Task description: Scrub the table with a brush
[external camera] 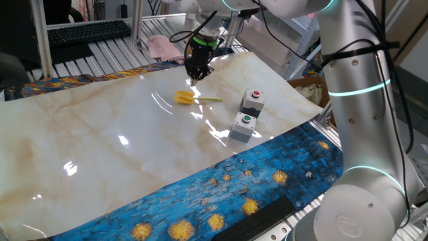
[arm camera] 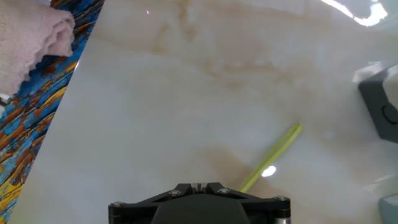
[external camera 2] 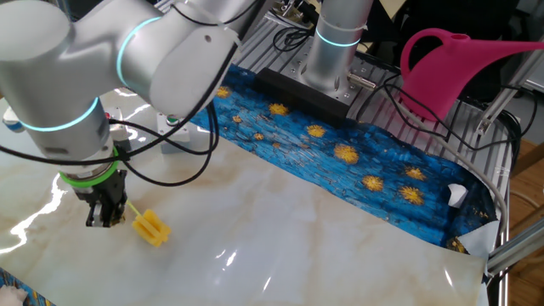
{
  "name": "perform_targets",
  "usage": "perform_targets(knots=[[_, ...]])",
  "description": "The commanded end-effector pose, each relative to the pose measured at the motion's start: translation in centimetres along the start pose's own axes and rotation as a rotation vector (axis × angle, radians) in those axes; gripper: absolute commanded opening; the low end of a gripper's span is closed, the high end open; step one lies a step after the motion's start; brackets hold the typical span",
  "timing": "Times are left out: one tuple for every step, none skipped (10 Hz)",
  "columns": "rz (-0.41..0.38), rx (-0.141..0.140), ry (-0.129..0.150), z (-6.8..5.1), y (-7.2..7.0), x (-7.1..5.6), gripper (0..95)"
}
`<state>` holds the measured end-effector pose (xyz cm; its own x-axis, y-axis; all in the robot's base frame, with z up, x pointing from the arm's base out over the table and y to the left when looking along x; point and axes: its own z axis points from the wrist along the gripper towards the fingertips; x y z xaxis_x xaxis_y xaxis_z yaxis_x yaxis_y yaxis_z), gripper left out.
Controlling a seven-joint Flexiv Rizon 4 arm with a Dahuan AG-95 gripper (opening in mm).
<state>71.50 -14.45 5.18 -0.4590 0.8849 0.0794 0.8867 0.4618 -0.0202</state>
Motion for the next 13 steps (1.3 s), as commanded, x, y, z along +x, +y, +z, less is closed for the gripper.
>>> perform_targets(knots=[[0.0, 0.023, 0.015, 0.02, -0.02, 0.05, 0.0], [0.002, 0.032, 0.022, 0.02, -0.02, 0.05, 0.0], [0.007, 0.04, 0.03, 0.02, -0.02, 0.05, 0.0], [-0.001, 0.042, 0.028, 0.02, -0.02, 0.05, 0.0], [-0.018, 0.046, 0.019, 0.02, -0.02, 0.05, 0.0], [-0.01, 0.055, 0.019, 0.02, -0.02, 0.05, 0.0], [-0.009, 0.067, 0.028, 0.02, -0.02, 0.05, 0.0], [-0.013, 0.061, 0.038, 0.02, -0.02, 0.05, 0.0], [-0.043, 0.06, 0.034, 0.02, -0.02, 0.05, 0.0], [-0.051, 0.053, 0.034, 0.02, -0.02, 0.05, 0.0], [-0.052, 0.044, 0.03, 0.02, -0.02, 0.05, 0.0], [-0.068, 0.033, 0.009, 0.02, -0.02, 0.05, 0.0], [-0.068, 0.018, -0.002, 0.02, -0.02, 0.05, 0.0]])
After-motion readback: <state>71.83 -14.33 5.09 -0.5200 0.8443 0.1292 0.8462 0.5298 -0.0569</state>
